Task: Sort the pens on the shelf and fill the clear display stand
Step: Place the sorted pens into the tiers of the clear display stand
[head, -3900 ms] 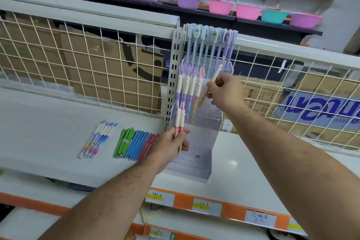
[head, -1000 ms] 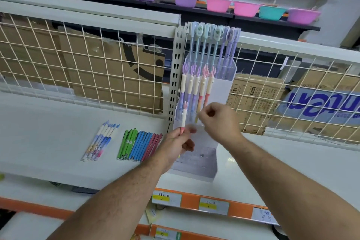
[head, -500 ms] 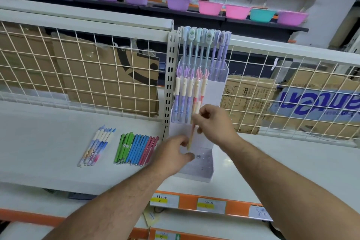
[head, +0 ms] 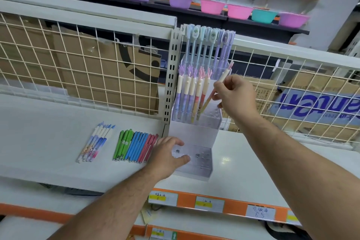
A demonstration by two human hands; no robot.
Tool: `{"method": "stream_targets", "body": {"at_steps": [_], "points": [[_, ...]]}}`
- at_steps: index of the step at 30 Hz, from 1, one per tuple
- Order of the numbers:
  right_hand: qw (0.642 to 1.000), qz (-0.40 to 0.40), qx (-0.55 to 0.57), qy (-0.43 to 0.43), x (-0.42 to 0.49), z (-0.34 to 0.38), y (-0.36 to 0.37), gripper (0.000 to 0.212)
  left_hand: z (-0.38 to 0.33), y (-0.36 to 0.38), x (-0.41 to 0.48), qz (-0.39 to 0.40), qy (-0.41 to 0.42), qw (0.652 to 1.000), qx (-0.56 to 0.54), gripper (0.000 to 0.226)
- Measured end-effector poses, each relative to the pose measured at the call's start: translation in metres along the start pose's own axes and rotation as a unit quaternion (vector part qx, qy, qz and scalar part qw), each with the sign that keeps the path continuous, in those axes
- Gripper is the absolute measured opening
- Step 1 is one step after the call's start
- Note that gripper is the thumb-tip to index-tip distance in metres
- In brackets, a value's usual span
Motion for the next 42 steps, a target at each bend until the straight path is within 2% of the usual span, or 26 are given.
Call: {"method": "stream_targets", "body": {"at_steps": [10,27,33,42], "points": [[0.999,0.014,-0.044,-0.017,-0.001,0.012,0.011,0.017,0.0,0.001,0.0,0.006,0.012,1.0,0.003,0.04],[0.999,0.026,-0.04,-0.007,0.001,0.007,0.013,0.012,0.002,0.003,0.0,0.011,0.002,1.0,0.0,0.039],[0.994,0.066,-0.091,-0.011,0.0,0.001,0.027,0.014,0.003,0.004,0.001,0.016,0.001,1.0,-0.004,0.039],[0.982,0.084,-0.169,-0.024,-0.001,-0.006,0.038,0.019,0.006,0.005,0.002,0.019,-0.003,1.0,-0.008,0.039]]}}
Point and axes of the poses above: each hand's wrist, its own x-axis towards the middle knuckle, its own y-axis out of the palm, z = x × y, the point moved 10 cm from there along x, towards the middle knuckle, and after that the axes turned 4 degrees about x, right-handed, at the moved point
